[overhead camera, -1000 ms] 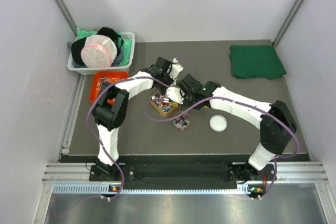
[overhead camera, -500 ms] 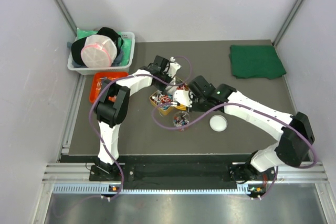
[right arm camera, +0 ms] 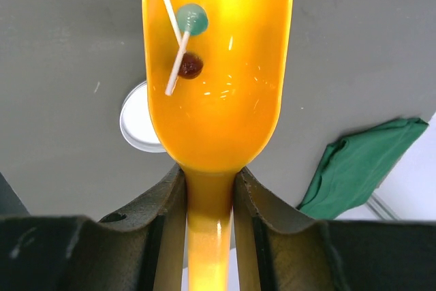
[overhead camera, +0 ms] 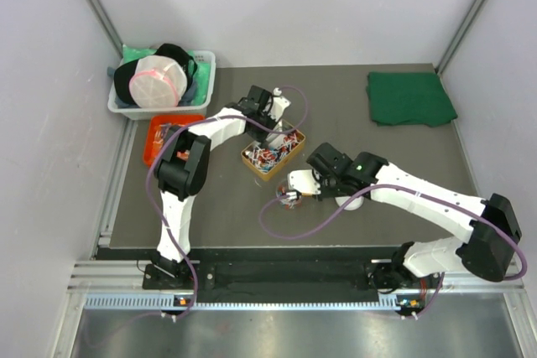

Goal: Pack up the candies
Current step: Scoop the fake candies from the storage box, then place the fake candies in the packing bottle.

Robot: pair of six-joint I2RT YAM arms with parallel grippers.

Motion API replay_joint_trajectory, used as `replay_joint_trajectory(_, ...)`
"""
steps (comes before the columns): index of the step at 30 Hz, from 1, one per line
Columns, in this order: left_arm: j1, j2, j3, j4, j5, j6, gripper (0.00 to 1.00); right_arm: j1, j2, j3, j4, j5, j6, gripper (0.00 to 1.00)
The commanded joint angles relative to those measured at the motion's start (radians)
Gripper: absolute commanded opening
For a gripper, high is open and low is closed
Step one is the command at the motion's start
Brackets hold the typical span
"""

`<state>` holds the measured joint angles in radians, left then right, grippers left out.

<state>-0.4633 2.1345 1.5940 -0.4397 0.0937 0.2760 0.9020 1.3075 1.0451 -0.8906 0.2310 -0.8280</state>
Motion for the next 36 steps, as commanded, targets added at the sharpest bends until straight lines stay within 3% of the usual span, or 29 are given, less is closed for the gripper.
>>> replay_joint_trajectory(1, 0.009, 0.022, 0.035, 0.029, -0.006, -0.011, 0.02, 0.029, -0.028, 0.007, 0.007, 0.07, -0.032, 0.0)
replay_joint_trajectory(18, 0.009, -0.001, 0.034, 0.012, 0.023, -0.018, 0.2, 0.117, 0.067, 0.027, 0.059, 0.248, -0.103, 0.0)
replay_joint_trajectory(27, 0.011, -0.051, 0.026, -0.001, 0.066, -0.024, 0.48, 0.141, 0.101, 0.032, 0.091, 0.314, -0.135, 0.0)
replay_joint_trajectory(36, 0.011, -0.093, 0.03, -0.005, 0.072, -0.024, 0.61, 0.178, 0.127, 0.029, 0.119, 0.387, -0.171, 0.0)
